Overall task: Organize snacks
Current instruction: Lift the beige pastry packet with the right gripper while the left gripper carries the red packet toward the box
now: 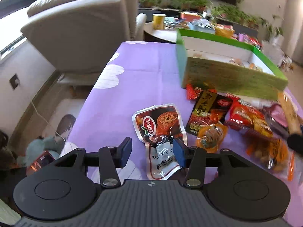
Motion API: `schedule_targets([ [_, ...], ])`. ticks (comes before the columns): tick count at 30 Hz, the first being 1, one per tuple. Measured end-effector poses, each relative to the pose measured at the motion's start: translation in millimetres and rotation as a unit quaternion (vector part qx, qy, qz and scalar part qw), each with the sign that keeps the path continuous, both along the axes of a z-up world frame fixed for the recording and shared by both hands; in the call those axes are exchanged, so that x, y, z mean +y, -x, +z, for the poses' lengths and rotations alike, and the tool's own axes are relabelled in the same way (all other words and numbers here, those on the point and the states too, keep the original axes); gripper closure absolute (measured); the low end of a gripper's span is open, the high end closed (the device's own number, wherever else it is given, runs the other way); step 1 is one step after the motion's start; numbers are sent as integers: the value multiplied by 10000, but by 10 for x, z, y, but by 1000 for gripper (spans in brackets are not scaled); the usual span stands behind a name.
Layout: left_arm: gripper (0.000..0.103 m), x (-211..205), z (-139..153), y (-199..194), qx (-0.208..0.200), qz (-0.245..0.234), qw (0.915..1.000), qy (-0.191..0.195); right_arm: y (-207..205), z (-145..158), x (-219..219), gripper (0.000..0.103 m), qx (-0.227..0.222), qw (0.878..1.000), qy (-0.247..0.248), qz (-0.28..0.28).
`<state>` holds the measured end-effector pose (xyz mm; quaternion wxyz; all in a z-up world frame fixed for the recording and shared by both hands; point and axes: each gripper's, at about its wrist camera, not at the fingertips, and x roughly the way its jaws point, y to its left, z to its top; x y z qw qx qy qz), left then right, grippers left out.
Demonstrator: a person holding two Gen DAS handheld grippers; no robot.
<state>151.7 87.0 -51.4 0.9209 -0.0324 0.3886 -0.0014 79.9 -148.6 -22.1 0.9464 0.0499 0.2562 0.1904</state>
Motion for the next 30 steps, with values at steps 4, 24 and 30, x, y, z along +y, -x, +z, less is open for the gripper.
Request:
schedule_targets([
  [4,50,-38,43,-6,-212,27,9996,181,12,-35,61,56,67,9999,62,116],
  [24,40,-270,-192,-174,135,131,9992,-341,18,-67,30,56,95,9999,1,120],
  [30,48,-126,-146,-159,86,71,9999,76,22,-26,-2,56,24,10000,6,79],
])
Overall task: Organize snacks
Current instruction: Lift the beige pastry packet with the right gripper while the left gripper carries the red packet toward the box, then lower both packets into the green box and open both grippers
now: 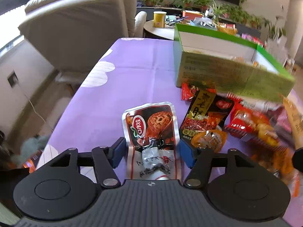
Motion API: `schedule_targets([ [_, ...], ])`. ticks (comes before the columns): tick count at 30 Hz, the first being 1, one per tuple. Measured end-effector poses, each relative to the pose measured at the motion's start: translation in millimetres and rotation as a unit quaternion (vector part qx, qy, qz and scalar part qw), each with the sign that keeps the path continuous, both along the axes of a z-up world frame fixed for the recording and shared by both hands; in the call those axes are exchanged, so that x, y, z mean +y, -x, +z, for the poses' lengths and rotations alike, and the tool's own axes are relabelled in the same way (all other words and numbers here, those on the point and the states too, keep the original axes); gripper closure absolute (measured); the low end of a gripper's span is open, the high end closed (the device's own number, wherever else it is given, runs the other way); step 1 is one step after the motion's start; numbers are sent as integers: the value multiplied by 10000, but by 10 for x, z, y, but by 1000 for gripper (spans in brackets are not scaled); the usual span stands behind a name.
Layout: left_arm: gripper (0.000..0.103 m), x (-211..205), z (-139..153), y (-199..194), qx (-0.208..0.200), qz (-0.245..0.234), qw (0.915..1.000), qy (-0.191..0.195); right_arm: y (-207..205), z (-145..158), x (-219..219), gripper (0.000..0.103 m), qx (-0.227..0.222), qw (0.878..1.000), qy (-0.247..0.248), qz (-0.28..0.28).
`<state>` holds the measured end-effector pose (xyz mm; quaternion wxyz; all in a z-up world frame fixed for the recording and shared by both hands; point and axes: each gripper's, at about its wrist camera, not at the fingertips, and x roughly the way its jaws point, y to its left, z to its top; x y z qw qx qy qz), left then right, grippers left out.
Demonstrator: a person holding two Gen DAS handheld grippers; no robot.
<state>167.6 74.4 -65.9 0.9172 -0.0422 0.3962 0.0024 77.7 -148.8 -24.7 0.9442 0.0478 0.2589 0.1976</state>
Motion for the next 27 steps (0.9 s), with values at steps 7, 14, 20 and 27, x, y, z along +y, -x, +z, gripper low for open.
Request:
schedule_targets([
  [7,49,-51,490,96,-821,-272,9962,-103,-96,159,-62,56,-363,9992,121,-112],
  [14,49,-296,850,-251,-1342,-773,9879,47,-500,378,-227,56,-656,9962,245,-522],
  [20,49,-625,936,-772,-1525,-1174,9813,-44,-929,450,-350,56,-722,9943,266,-733],
  [27,49,-829,759,-1313,-1457,-1311,9804,-190,-1475,300,-427,56,-519,9936,358,-940],
])
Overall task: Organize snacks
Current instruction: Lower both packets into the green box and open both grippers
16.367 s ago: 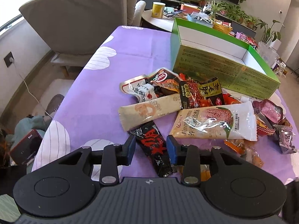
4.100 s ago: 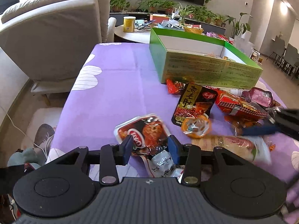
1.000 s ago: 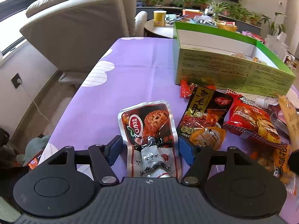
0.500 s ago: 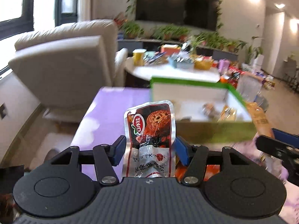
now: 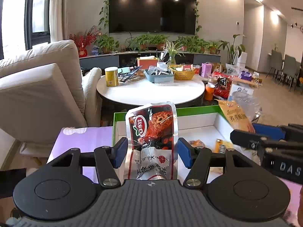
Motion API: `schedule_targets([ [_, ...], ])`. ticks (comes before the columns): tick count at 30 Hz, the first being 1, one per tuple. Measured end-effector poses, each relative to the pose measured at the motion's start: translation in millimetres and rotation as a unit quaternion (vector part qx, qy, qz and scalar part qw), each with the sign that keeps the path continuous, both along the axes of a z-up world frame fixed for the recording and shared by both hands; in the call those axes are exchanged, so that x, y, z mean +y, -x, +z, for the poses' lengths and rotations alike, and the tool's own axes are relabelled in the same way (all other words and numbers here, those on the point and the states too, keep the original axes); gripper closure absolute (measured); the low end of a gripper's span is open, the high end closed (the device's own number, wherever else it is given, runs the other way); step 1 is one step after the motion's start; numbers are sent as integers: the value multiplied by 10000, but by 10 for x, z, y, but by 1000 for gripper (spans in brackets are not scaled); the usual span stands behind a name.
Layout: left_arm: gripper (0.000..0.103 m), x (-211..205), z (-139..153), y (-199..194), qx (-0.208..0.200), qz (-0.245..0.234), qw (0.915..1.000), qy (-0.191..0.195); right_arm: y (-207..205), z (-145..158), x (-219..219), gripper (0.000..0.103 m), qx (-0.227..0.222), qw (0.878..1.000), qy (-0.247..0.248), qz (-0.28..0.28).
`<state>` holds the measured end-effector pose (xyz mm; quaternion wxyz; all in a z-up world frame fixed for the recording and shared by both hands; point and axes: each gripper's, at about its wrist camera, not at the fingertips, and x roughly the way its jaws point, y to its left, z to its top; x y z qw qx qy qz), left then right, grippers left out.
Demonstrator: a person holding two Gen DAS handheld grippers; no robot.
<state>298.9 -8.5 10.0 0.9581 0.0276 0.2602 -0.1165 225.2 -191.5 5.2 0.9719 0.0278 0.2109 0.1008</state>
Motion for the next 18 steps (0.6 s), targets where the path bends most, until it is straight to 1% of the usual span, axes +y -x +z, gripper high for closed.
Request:
schedule_targets([
  [4,48,-67,-193,-248,208,42,9996,-187,-272,-155,-118,56,222,9995,-4,-202],
  [7,48,-111,-321,-387,397,58,9987,-304,-396,-239,-169,55,316,9988,-11,-362],
  [8,48,-133,-352,-416,463,57,9982,-367,-427,-268,-185,51,334,9986,-14,-411],
  [9,48,-151,-395,-443,505,62,9978,-433,-448,-290,-192,51,342,9983,2,-467],
  [13,47,-115,-453,-407,442,63,9976,-528,-452,-324,-184,51,414,9973,46,-609],
  [16,46,-60,-380,-298,290,-29,9983,-496,-380,-302,-195,51,521,9968,-75,-599],
  [18,45,-11,-303,-219,189,-84,9987,-460,-304,-277,-208,51,515,9971,-175,-539],
])
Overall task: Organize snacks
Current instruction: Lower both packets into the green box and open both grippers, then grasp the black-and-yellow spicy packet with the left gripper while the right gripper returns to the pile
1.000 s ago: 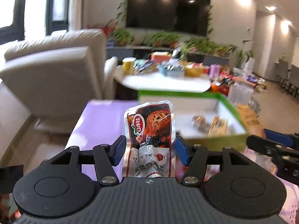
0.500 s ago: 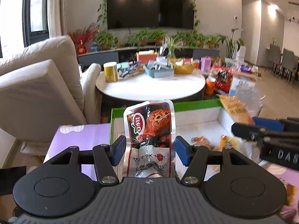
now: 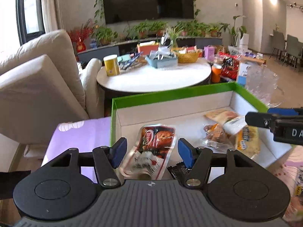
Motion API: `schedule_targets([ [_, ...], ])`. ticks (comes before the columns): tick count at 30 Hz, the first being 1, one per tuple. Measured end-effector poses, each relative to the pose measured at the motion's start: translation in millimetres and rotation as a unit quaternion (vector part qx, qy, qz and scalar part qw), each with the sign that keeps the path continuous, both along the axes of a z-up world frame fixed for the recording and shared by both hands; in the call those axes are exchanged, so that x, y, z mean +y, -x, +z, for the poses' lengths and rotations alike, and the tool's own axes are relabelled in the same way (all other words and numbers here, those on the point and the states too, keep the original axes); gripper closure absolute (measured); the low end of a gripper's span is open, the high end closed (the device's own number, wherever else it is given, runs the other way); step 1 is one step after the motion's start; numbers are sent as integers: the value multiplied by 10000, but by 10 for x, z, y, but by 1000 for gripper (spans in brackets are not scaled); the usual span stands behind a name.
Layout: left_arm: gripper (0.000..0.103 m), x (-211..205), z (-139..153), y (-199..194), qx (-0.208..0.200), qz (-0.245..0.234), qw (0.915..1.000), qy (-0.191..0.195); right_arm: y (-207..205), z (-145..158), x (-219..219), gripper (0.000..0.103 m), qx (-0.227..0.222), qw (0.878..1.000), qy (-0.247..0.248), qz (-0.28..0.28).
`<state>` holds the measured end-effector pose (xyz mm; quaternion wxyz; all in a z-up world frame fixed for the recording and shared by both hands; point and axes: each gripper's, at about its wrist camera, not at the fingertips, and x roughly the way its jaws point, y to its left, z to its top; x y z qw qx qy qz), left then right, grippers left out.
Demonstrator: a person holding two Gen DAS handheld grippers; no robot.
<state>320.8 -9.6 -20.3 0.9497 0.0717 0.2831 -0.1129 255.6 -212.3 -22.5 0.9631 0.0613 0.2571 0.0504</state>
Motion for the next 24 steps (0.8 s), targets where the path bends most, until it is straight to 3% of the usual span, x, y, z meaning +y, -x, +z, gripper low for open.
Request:
schedule_targets([
  [5,45,157,158,326,-105,-230,9997,30,333,113,-4,51,-119,9998,29,177],
  [8,45,258,156,584,-7,-668,9977,138,611,174,28,51,-223,9989,75,416],
  [14,45,221,-97,876,493,-1450,9881,105,1067,206,140,51,-271,9969,352,647],
  [17,45,237,-283,901,836,-1486,9853,104,1217,204,184,51,-229,9963,467,691],
  [20,60,400,-355,924,1116,-1346,9831,547,1348,186,205,51,-197,9959,538,703],
  [22,83,532,-371,974,1413,-1213,9779,951,1421,165,217,51,-160,9961,554,661],
  [24,87,634,-392,1070,1501,-987,9792,940,1458,130,214,51,-105,9967,518,614],
])
